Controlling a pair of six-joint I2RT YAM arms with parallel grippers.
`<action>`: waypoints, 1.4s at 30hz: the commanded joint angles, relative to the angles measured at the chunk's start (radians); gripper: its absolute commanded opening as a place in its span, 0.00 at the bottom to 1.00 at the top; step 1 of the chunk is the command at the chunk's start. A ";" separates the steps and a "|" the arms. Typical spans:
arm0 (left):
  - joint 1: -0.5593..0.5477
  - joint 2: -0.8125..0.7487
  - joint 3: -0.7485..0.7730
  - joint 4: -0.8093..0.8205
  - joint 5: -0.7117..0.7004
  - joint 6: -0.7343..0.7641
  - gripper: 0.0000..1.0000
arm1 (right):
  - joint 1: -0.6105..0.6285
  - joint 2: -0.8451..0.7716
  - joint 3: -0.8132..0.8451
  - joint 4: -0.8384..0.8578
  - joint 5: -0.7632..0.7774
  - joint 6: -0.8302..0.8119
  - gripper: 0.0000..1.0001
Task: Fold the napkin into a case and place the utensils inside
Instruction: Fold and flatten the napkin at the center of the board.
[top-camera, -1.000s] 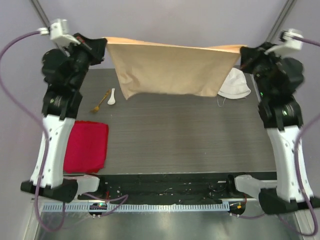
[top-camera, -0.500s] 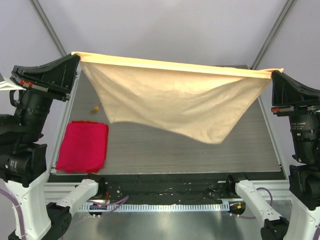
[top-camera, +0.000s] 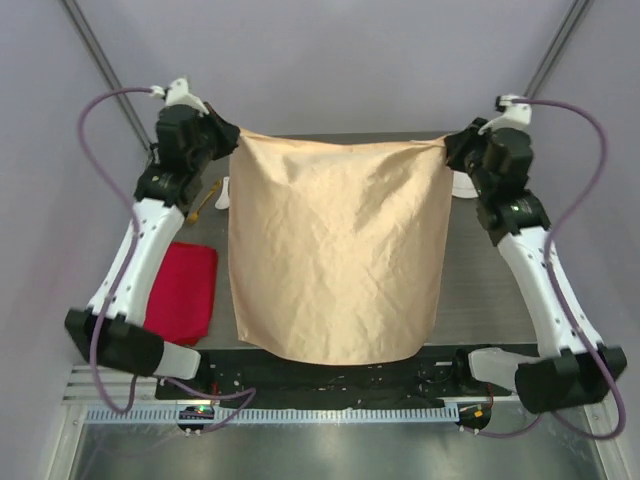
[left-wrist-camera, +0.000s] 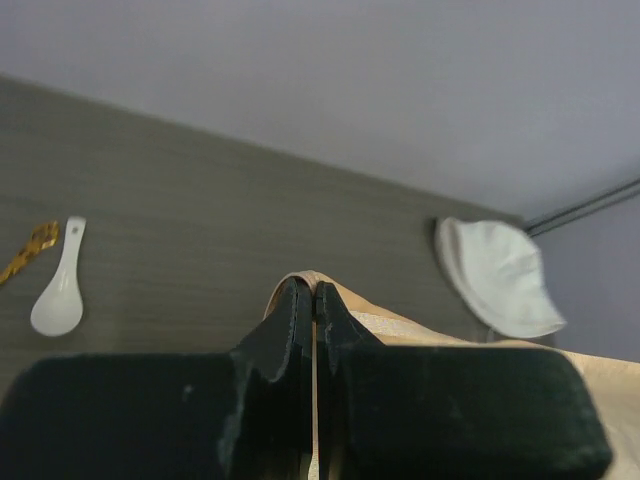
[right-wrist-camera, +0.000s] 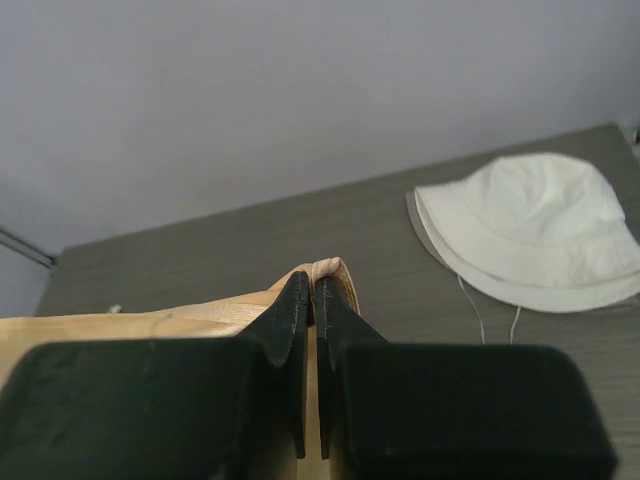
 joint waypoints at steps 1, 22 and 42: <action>0.013 0.204 -0.038 0.046 -0.091 -0.020 0.00 | -0.006 0.164 -0.093 0.205 0.059 0.006 0.01; 0.045 0.717 0.122 0.086 -0.051 -0.040 0.00 | -0.032 0.751 0.109 0.190 -0.037 0.026 0.01; -0.017 0.281 -0.456 -0.207 0.092 -0.195 0.00 | -0.120 0.491 -0.184 -0.265 -0.026 0.139 0.01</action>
